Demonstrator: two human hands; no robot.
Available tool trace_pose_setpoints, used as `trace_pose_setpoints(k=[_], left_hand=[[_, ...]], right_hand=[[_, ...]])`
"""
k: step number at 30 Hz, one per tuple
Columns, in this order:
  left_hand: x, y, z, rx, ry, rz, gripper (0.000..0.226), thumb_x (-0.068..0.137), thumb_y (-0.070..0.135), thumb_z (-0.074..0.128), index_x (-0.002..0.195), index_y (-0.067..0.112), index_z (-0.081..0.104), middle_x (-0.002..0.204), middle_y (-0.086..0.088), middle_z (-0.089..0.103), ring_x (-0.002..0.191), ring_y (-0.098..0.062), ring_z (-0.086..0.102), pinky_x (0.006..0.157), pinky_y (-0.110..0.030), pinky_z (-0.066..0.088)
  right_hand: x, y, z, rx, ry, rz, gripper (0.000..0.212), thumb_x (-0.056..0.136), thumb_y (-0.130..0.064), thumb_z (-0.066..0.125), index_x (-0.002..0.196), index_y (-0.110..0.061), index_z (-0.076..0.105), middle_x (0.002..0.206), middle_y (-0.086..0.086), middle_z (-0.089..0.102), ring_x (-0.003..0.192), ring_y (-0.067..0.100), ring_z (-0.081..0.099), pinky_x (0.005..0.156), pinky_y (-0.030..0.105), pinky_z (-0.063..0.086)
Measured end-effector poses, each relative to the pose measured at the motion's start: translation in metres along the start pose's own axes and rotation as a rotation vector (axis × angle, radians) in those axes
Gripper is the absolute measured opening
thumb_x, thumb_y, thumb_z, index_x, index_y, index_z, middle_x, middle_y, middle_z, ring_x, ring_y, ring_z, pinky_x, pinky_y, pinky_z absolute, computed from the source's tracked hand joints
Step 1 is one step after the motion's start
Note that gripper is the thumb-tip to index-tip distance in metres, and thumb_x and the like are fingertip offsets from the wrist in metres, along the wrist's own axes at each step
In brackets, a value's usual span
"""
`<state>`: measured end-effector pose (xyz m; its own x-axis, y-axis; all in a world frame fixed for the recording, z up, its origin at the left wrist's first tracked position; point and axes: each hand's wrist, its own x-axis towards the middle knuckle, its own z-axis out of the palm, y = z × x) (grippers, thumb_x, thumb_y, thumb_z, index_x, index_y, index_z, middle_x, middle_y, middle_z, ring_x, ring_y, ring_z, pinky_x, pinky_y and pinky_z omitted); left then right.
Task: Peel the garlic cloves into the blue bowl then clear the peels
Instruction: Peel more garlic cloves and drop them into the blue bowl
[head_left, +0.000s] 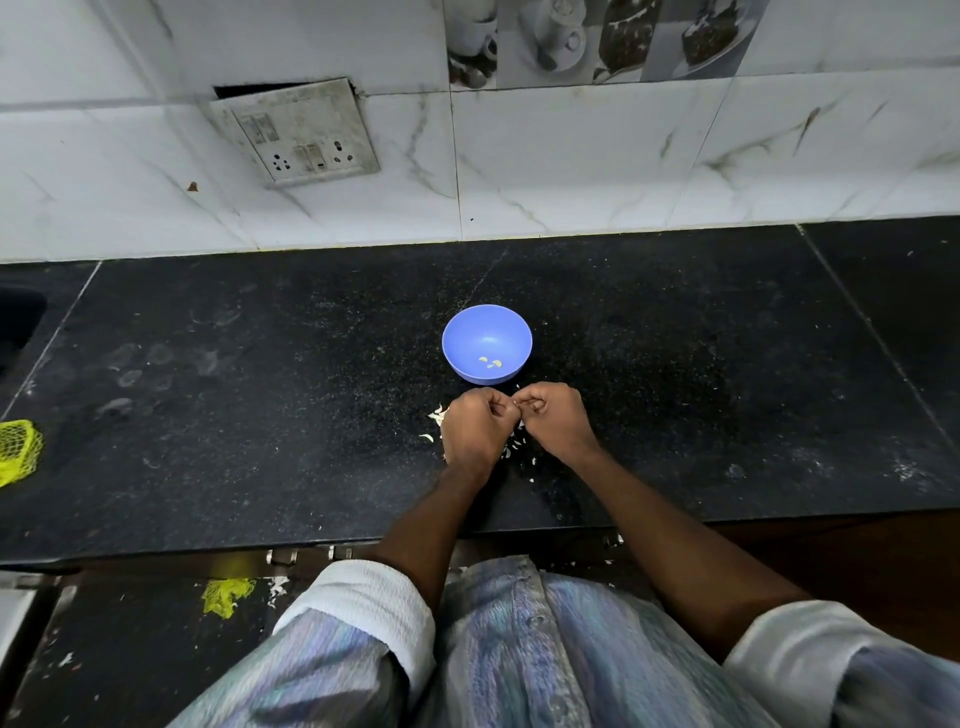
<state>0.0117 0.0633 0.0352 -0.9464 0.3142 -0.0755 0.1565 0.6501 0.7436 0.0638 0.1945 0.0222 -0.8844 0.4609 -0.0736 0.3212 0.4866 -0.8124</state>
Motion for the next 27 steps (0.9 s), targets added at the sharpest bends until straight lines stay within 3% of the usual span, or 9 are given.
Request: trace_pose_setpoints(k=[6,13,20,27], left_hand=[[0.002,-0.004,0.001,-0.039,-0.045,-0.013,0.009,0.081,0.028,0.077,0.078,0.021,0.071,0.071,0.012,0.070,0.068,-0.010,0.066,0.062,-0.029,0.050],[0.004,-0.013,0.003,-0.215,-0.036,-0.037,0.006,0.090,0.022,0.072,0.086,0.025,0.076,0.078,0.012,0.074,0.076,-0.007,0.070,0.076,-0.035,0.059],[0.004,-0.012,0.001,-0.201,-0.044,-0.002,0.010,0.091,0.024,0.073,0.088,0.024,0.083,0.078,0.014,0.077,0.074,0.000,0.072,0.076,-0.031,0.061],[0.001,-0.009,0.002,-0.073,-0.003,0.038,0.009,0.086,0.029,0.076,0.084,0.022,0.081,0.075,0.008,0.077,0.070,-0.013,0.071,0.067,-0.035,0.059]], right_hand=[[0.000,0.002,-0.001,-0.009,-0.004,-0.017,0.020,0.088,0.000,0.068,0.093,-0.015,0.081,0.082,-0.008,0.077,0.073,0.003,0.071,0.070,0.022,0.057],[0.001,0.001,0.000,0.012,0.003,-0.015,0.016,0.090,-0.001,0.070,0.097,-0.012,0.080,0.085,-0.006,0.077,0.073,-0.006,0.068,0.071,0.014,0.053],[0.002,0.007,0.002,-0.026,0.011,0.010,0.015,0.089,-0.005,0.070,0.090,-0.017,0.080,0.074,-0.008,0.074,0.068,0.003,0.068,0.072,0.031,0.061],[0.001,0.008,0.001,-0.038,-0.005,-0.008,0.019,0.089,-0.002,0.068,0.092,-0.016,0.079,0.079,-0.008,0.076,0.075,0.005,0.071,0.077,0.037,0.062]])
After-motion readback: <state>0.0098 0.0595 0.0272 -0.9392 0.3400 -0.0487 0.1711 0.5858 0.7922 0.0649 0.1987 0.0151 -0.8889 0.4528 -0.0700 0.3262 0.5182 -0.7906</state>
